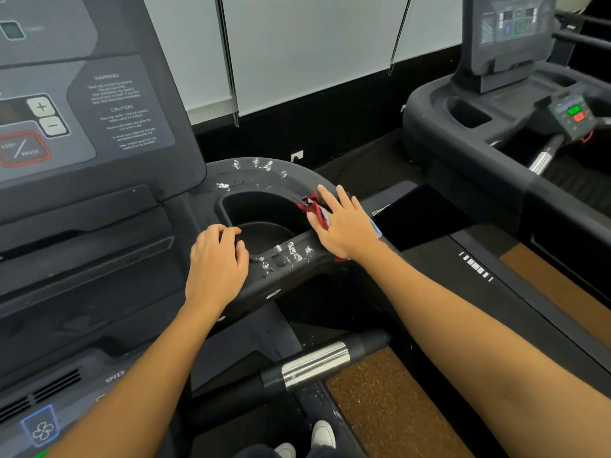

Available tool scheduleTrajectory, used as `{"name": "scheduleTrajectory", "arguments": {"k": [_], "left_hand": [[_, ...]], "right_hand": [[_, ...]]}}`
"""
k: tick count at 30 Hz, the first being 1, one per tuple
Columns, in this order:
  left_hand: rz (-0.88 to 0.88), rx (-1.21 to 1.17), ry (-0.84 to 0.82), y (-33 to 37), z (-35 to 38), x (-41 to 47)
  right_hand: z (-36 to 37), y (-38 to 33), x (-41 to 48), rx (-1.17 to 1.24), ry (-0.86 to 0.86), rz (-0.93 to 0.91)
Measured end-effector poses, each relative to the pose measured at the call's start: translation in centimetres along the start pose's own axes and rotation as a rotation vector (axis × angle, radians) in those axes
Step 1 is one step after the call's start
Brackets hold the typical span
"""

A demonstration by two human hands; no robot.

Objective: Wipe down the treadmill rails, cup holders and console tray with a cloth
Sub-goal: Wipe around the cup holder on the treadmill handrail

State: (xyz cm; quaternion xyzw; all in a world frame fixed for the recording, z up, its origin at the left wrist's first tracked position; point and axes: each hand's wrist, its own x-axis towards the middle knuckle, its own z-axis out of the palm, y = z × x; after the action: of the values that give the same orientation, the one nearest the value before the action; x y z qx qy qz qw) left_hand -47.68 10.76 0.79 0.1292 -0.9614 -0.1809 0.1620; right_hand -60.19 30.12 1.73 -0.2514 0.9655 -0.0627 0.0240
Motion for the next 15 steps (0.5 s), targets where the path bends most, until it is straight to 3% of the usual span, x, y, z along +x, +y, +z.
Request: {"name": "scheduleTrajectory", "arguments": {"k": [4, 9, 15], "left_hand": [[-0.009, -0.009, 0.007, -0.2, 0.0, 0.1], [-0.013, 0.000, 0.009, -0.2, 0.1, 0.2], [-0.009, 0.012, -0.001, -0.1, 0.1, 0.2]], "right_hand": [[2.0, 0.4, -4.2, -0.057, 0.194, 0.075], [2.0, 0.6, -5.3, 0.034, 0.233, 0.373], [3.6, -3.9, -5.9, -0.029, 0.229, 0.211]]}}
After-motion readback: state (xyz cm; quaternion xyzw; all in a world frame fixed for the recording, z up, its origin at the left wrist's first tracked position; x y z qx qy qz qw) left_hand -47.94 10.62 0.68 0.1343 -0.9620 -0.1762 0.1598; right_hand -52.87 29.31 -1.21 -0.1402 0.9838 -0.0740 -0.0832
